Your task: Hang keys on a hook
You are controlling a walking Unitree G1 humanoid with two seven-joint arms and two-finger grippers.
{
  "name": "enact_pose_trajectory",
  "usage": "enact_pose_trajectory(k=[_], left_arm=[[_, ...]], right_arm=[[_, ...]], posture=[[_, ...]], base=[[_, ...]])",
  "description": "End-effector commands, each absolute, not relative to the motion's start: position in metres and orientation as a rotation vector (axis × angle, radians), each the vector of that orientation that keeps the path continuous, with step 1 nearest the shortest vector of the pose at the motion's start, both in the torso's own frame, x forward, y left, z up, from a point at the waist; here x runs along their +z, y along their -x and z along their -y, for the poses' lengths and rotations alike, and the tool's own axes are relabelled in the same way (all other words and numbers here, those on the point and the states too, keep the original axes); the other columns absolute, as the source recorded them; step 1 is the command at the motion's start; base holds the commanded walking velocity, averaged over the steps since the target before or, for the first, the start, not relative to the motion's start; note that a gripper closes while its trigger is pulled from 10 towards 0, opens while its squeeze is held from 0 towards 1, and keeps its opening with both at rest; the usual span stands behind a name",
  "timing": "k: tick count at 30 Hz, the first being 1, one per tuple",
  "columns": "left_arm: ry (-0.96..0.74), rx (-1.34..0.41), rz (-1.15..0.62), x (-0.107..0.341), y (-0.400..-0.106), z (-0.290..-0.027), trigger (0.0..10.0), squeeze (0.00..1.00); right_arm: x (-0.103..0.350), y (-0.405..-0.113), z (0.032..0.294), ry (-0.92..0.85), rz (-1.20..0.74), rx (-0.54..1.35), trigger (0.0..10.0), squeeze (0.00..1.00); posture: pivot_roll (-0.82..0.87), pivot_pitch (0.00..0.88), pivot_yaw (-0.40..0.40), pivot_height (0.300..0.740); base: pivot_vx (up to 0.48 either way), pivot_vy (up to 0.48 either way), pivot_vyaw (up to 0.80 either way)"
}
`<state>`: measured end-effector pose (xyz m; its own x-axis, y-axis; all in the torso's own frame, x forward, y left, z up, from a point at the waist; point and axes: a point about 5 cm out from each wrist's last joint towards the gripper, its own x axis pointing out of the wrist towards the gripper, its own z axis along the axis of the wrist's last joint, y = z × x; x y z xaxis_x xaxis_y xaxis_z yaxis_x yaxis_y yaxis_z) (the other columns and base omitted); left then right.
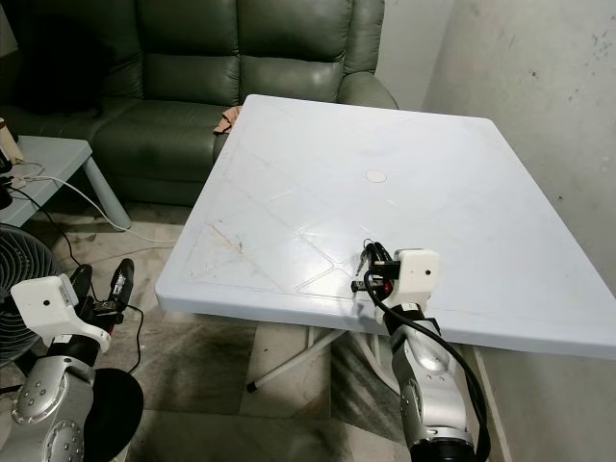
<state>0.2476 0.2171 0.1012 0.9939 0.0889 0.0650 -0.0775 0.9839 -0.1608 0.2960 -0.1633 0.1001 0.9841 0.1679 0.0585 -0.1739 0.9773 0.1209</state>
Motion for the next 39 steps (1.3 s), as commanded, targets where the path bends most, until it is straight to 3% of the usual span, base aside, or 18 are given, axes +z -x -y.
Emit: enact_pose_trajectory(k=[1, 32, 39], left_arm=[[0.153, 0.087, 0.065, 0.100, -0.249, -0.218, 10.0, 0.00], [0.115, 0.078, 0.120, 0.118, -0.257, -0.222, 10.0, 0.00], [0.115, 0.075, 0.118, 0.118, -0.260, -0.221, 10.0, 0.00]], right_arm=[[0.101, -0.297, 0.165, -0.121, 0.049, 0.174, 10.0, 0.00], [0.120, -0.310, 0.168, -0.127, 0.101, 0.184, 10.0, 0.00], [0.119, -0.313, 0.170, -0.125, 0.084, 0.175, 10.0, 0.00]], posture=[[-0.08, 0.000, -0.029, 0.732], [-0.07, 0.000, -0.039, 0.732], [-0.07, 0.000, -0.040, 0.732]], base=[[0.000, 0.000, 0.00], [0.000, 0.000, 0.00], [0.000, 0.000, -0.78]])
